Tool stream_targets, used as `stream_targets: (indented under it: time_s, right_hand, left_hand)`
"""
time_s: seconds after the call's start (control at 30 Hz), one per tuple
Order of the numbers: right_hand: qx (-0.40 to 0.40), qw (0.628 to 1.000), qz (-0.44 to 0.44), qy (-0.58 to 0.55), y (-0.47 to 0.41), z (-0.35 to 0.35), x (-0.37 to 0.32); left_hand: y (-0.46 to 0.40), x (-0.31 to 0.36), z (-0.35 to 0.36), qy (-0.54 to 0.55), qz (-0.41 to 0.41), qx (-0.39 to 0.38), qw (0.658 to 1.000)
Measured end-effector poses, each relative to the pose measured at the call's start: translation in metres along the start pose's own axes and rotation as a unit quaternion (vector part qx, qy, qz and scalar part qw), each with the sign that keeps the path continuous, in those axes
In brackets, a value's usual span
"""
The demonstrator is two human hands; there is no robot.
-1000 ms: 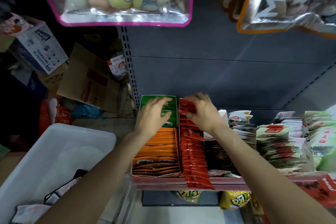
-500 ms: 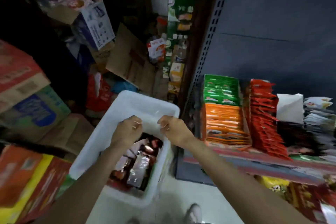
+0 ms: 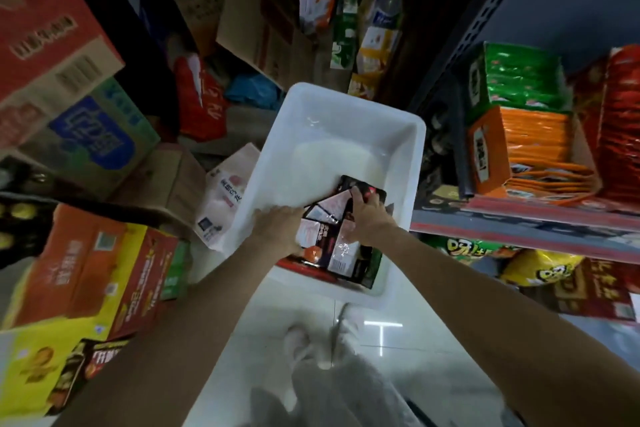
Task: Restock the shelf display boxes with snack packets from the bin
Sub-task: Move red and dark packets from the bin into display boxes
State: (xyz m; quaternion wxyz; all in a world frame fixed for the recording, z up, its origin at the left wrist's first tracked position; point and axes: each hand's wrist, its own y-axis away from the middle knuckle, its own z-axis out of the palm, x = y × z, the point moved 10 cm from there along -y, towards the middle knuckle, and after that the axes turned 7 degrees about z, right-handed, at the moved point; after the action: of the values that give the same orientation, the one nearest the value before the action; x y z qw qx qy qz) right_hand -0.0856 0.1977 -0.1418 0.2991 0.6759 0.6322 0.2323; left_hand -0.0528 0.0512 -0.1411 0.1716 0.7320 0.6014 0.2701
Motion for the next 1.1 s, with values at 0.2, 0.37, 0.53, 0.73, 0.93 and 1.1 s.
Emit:
stream_targets:
  time_s: [0.2, 0.37, 0.53, 0.73, 0.93, 1.1]
  right_hand:
    - [0.049, 0.998, 0.034, 0.015, -0.008, -0.012, 0.005]
    - [0.150, 0.988, 0.010, 0.020, -0.014, -0.049, 0.005]
    - [0.115, 0.989, -0.064, -0.064, -0.009, -0.058, 0.003]
    - [0.200, 0.959, -0.036, -0.196, 0.011, -0.095, 0.029]
    - [0.251, 0.909, -0.040, -0.329, 0.041, -0.124, 0.035]
    - [0.257, 0.883, -0.066, -0.386, 0.066, -0.149, 0.025]
  left_hand:
    - [-0.007, -0.004, -0.015, -0.094, -0.010, 0.013, 0.995]
    - [0.000, -0.017, -0.035, -0.020, -0.028, 0.086, 0.996]
    - [0.011, -0.026, -0.060, 0.116, -0.071, 0.182, 0.974]
    - [0.013, -0.043, -0.081, 0.209, -0.101, 0.206, 0.951]
    - [0.033, -0.059, -0.107, 0.353, -0.158, 0.250, 0.887]
    - [0.041, -0.047, -0.126, 0.423, -0.127, 0.271, 0.855]
